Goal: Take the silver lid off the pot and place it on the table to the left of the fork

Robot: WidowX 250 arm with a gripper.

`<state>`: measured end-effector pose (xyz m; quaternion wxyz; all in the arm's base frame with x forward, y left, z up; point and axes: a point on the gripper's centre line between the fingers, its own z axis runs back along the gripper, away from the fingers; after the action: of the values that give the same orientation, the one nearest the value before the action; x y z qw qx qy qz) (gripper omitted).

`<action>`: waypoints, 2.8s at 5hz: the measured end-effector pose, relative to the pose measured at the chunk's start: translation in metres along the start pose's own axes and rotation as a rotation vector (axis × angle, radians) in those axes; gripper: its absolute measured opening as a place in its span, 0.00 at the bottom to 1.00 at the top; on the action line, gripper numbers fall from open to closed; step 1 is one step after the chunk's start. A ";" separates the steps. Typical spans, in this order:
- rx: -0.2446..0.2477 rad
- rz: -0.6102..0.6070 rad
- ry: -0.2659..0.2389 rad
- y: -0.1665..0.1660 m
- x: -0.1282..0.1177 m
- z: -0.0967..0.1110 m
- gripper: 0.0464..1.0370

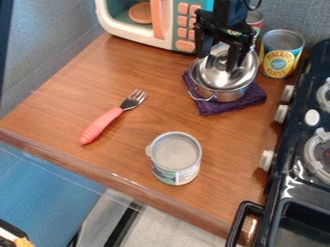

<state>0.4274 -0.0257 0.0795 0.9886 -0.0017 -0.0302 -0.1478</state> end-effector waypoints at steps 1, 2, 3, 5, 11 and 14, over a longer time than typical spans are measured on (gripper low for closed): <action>0.003 0.007 -0.021 0.004 0.000 0.008 0.96; 0.006 0.009 -0.024 0.006 0.000 0.012 0.93; 0.016 0.015 -0.012 0.007 0.001 0.004 0.78; 0.016 -0.012 0.007 -0.007 0.001 -0.010 0.41; -0.055 0.067 -0.157 0.040 -0.042 0.070 0.24; -0.056 0.377 -0.039 0.141 -0.176 0.042 0.24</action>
<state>0.2980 0.1615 0.1114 0.9975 -0.0378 -0.0442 0.0392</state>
